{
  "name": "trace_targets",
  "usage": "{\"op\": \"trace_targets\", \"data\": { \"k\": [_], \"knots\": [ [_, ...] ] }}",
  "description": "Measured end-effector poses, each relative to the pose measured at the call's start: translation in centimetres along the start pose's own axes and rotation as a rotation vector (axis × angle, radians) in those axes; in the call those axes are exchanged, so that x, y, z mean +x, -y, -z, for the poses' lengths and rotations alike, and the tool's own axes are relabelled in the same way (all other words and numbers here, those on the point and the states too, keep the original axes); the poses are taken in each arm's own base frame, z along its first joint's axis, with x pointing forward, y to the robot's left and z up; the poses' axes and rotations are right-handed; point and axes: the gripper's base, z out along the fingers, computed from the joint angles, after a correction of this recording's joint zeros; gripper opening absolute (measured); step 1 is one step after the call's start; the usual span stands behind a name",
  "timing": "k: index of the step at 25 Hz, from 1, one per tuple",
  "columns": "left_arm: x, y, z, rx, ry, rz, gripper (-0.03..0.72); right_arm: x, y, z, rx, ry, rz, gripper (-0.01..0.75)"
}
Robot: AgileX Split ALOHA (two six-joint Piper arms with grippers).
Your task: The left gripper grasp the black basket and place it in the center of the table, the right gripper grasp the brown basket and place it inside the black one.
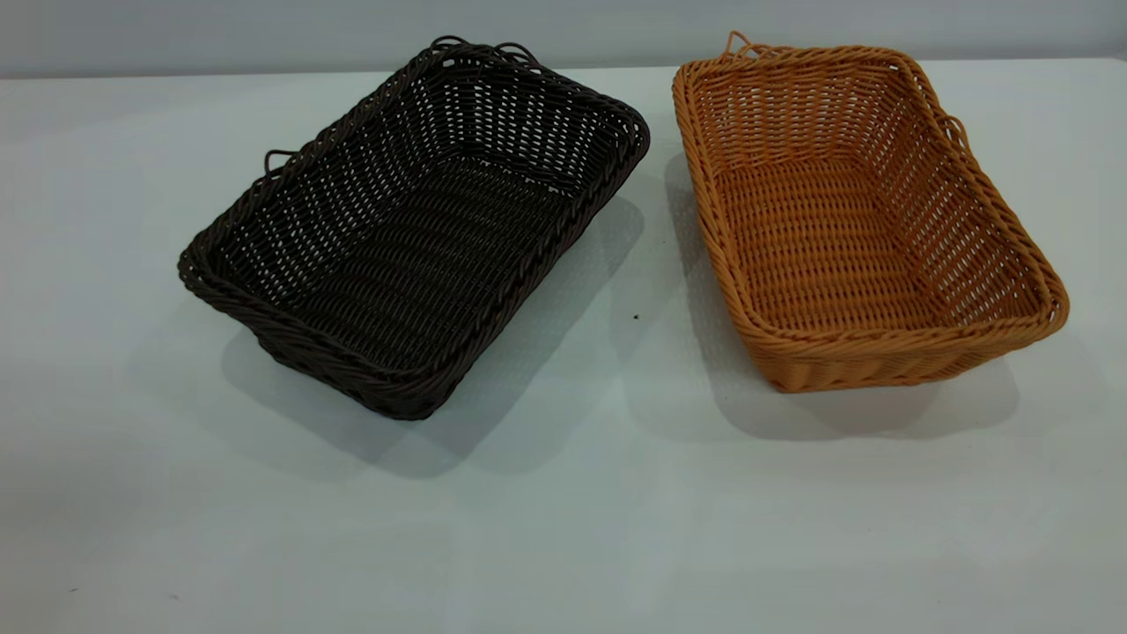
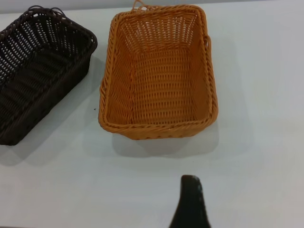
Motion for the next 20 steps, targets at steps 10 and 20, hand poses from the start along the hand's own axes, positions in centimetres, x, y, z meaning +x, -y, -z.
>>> {"op": "trace_targets", "data": {
  "k": [10, 20],
  "knots": [
    [-0.6, -0.3, -0.3, -0.028, -0.020, 0.035, 0.405, -0.4, 0.1, -0.5, 0.002, -0.034, -0.012, 0.502],
    [-9.0, -1.7, -7.9, -0.029, -0.288, 0.074, 0.469, -4.9, -0.4, -8.9, -0.158, -0.358, -0.160, 0.563]
  ]
}}
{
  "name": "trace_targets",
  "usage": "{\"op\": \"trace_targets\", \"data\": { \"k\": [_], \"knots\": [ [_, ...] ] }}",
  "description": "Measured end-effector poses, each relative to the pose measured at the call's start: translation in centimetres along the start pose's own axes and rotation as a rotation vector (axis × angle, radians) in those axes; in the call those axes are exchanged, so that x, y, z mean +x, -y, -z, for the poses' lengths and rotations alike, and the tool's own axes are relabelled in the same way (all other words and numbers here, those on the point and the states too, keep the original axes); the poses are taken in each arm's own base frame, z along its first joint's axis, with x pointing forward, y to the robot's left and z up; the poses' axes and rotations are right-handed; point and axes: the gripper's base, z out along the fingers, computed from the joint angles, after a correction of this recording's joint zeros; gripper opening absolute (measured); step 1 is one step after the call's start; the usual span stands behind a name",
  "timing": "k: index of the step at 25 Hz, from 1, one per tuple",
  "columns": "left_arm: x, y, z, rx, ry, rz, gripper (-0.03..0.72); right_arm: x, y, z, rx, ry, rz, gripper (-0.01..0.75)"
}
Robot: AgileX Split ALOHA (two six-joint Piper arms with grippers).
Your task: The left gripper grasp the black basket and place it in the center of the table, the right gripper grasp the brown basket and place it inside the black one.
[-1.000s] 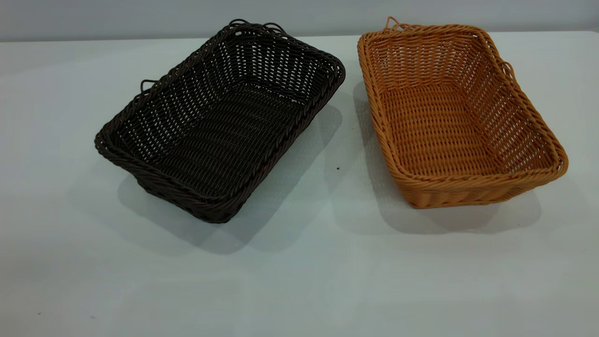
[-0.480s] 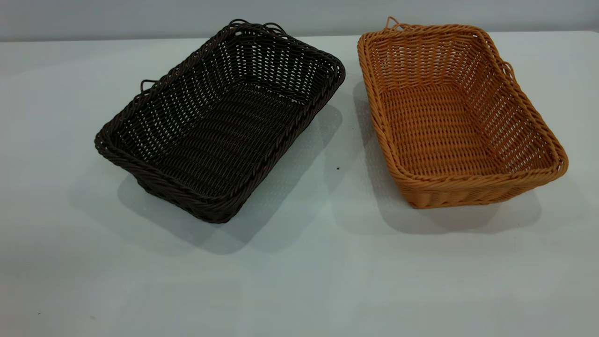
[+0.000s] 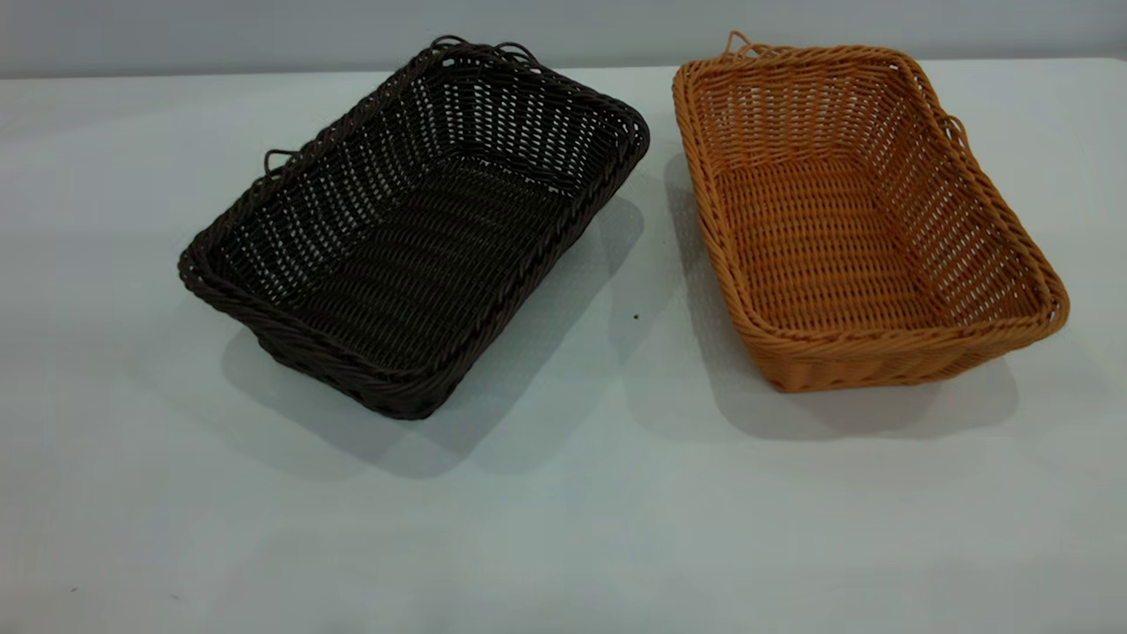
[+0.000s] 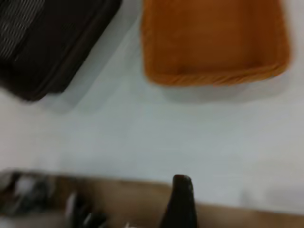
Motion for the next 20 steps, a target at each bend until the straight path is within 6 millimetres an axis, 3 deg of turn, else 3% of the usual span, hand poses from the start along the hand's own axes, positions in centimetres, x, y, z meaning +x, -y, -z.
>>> {"op": "trace_targets", "data": {
  "k": [4, 9, 15, 20],
  "knots": [
    [-4.5, -0.2, -3.4, 0.001, -0.050, -0.035, 0.534, -1.9, 0.0, -4.2, -0.129, -0.158, -0.110, 0.563],
    [-8.5, -0.1, -7.6, 0.038, -0.084, -0.074, 0.545, -3.2, 0.8, -9.8, -0.216, -0.321, -0.377, 0.565],
    [-11.5, 0.4, -12.7, 0.124, -0.100, -0.070, 0.546, -3.0, 2.3, -16.2, -0.232, -0.420, -0.739, 0.565],
    [-13.1, 1.3, -17.0, 0.224, -0.118, -0.090, 0.546, -2.6, 3.2, -21.5, -0.243, -0.384, -1.047, 0.565]
  ]
}}
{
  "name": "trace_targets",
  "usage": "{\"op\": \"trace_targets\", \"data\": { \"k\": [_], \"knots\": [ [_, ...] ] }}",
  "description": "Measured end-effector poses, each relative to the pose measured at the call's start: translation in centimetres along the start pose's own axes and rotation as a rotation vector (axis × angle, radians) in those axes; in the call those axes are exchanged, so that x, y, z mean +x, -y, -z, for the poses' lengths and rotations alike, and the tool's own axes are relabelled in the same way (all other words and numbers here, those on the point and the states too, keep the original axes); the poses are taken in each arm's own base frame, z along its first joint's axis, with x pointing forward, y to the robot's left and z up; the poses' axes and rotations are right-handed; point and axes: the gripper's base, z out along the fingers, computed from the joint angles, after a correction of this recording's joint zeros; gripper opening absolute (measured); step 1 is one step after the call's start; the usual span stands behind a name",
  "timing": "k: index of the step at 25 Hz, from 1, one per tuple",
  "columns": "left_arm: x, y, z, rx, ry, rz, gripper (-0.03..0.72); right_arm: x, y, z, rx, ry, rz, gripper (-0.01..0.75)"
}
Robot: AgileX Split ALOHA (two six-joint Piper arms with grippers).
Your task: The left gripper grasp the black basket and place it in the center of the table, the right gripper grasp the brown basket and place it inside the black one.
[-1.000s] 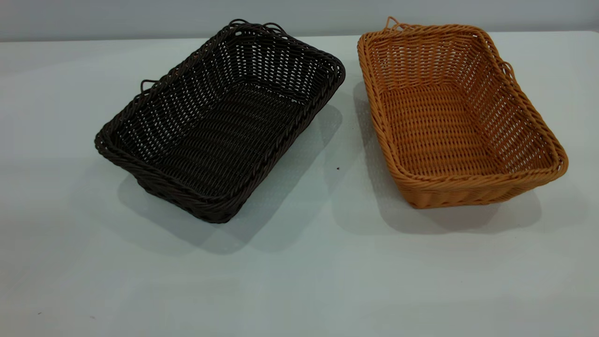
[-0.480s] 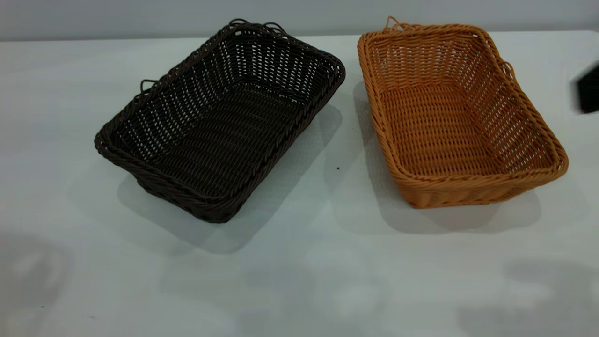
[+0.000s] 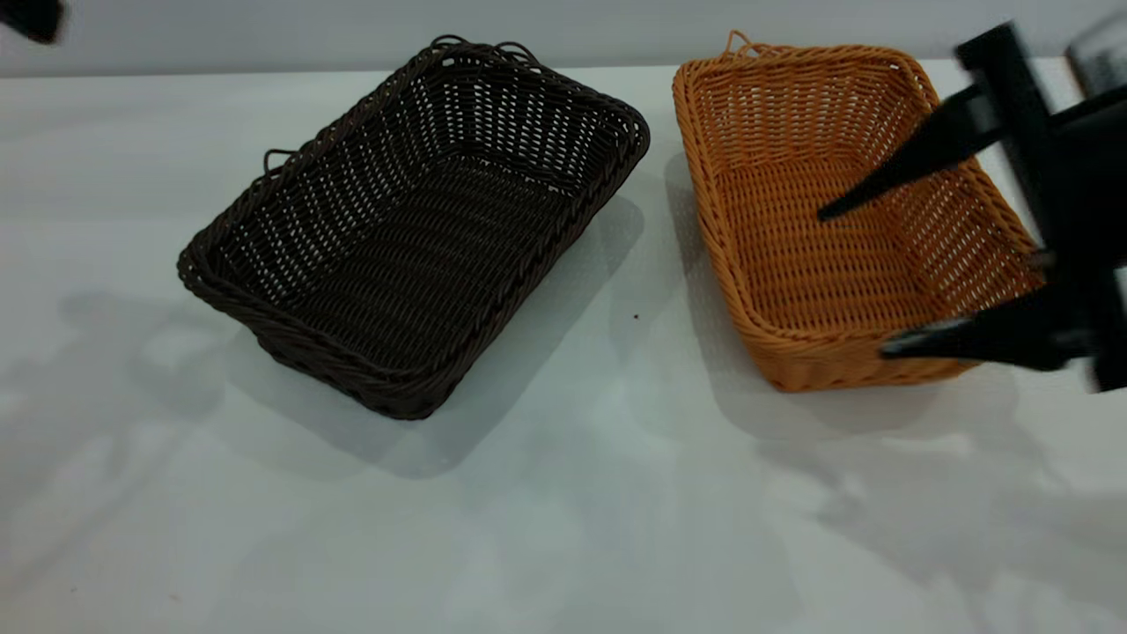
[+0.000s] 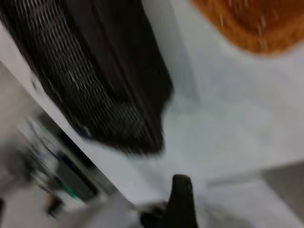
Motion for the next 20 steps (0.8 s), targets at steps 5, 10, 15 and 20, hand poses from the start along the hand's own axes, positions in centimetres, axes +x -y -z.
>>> {"op": "trace_targets", "data": {
  "k": [5, 10, 15, 20],
  "knots": [
    [-2.2, 1.3, -3.3, 0.086, -0.001, -0.089, 0.546, -2.4, 0.9, -4.2, 0.074, 0.021, -0.133, 0.565],
    [-3.8, 2.2, -6.4, 0.121, -0.030, -0.130, 0.546, -4.8, 1.9, -6.5, 0.178, 0.125, -0.239, 0.565],
    [-4.0, 1.9, -9.7, 0.134, -0.086, -0.128, 0.546, -6.3, 2.8, -6.7, 0.251, 0.272, -0.386, 0.565],
    [-4.0, 2.0, -13.6, 0.156, -0.152, -0.133, 0.547, -6.7, 2.8, -6.6, 0.261, 0.319, -0.416, 0.565]
  ]
}}
